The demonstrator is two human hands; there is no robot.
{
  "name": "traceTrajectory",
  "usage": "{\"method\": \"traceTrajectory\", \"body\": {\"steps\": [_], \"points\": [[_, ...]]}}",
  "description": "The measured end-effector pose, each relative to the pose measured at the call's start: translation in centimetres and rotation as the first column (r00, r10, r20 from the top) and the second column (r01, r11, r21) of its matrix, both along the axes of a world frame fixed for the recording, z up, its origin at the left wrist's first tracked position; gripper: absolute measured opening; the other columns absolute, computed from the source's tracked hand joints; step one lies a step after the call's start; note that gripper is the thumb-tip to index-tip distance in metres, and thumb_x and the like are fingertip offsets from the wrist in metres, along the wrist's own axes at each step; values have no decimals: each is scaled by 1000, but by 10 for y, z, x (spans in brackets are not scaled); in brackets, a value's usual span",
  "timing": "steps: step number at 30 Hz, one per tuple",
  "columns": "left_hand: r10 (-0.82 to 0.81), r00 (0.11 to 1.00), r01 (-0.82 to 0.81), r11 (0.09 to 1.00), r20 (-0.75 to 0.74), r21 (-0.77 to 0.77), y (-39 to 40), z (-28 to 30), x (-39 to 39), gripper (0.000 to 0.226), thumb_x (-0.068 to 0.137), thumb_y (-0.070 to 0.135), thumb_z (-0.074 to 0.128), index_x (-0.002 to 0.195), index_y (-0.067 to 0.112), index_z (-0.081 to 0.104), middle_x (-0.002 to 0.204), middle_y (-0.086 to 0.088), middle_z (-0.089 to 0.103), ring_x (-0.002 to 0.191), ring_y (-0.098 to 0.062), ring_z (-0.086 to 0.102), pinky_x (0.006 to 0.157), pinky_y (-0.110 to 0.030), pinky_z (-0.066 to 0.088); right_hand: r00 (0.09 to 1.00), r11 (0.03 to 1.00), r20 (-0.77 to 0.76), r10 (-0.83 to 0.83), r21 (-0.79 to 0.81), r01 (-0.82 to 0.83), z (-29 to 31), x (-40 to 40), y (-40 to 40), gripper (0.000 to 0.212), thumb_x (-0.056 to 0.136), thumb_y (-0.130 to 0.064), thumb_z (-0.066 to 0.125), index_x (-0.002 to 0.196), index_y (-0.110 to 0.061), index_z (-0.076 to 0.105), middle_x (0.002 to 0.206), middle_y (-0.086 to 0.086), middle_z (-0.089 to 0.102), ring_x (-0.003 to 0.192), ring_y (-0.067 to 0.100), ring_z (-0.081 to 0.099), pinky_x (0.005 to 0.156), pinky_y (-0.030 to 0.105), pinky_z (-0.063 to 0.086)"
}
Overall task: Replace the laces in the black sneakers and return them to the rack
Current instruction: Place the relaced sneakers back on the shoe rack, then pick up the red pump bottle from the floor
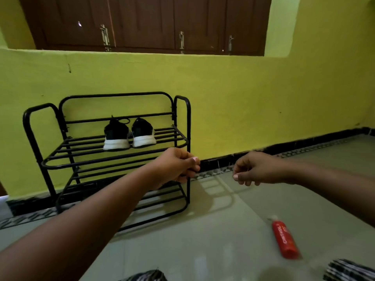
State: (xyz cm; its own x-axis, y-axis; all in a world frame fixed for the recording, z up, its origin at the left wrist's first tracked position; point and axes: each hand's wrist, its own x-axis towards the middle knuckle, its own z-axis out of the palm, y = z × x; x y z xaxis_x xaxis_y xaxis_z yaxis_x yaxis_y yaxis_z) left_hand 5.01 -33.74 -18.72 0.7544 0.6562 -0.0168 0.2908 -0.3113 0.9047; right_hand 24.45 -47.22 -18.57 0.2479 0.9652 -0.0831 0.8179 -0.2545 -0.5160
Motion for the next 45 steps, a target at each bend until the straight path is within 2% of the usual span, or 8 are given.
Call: {"method": "traceTrajectory", "body": {"steps": [12,18,23,28,33,36,41,45], "points": [[-148,967,167,983,-206,80,-38,-51,59,16,93,29,57,96,17,67,86,9,69,77,-4,62,62,-18,49,995,982,75,61,-185,-47,-56,43,-38,16,91,-28,60,91,-13,66,88,3,68,73,12,64,67,30,52],[-278,892,356,918,-355,175,-17,-101,110,20,90,33,62,106,22,65,99,9,66,98,-8,61,85,-28,50,1000,919,-5,-22,-394,18,-105,89,-29,20,91,-31,60,100,-14,62,92,1,65,73,10,59,66,29,49],[-336,851,475,821,-403,317,30,-147,186,39,86,40,65,122,25,58,128,5,57,120,-10,51,96,-22,39,901,862,429,-60,-433,263,-180,156,-6,42,90,-40,54,122,-15,45,115,6,60,101,24,58,73,28,47],[-438,741,578,801,-509,153,55,-266,218,69,80,37,73,139,20,42,147,2,39,136,-14,34,107,-18,24,856,723,113,-505,-486,490,-257,199,16,38,90,-27,59,120,-7,49,109,11,55,95,26,57,45,15,37],[-488,547,688,725,-681,33,53,-347,219,110,75,48,71,151,21,-3,159,0,-9,146,-21,-8,117,-50,11,754,650,91,-650,-448,614,-308,224,28,51,81,-29,69,118,-2,48,119,17,54,103,31,55,74,27,39],[-501,364,757,651,-785,-64,43,-362,218,103,86,39,62,148,19,-19,153,-1,-31,142,-25,-26,112,-60,-4,678,609,14,-735,-427,668,-321,237,35,60,75,-28,76,119,1,45,117,20,53,103,36,56,78,34,44],[-463,291,780,622,-837,-72,35,-370,225,108,84,24,66,147,20,-22,149,-1,-39,140,-27,-29,107,-66,-4,594,535,-102,-798,-572,622,-354,236,21,59,65,-26,84,110,-5,52,104,13,63,89,29,62,78,33,49],[-445,249,817,574,-860,-61,48,-366,228,119,77,37,73,146,28,-24,151,5,-35,141,-22,-28,105,-70,-6,571,526,-162,-805,-639,561,-339,238,22,42,62,-17,84,96,-9,61,95,13,67,85,29,64,77,34,51]]}}
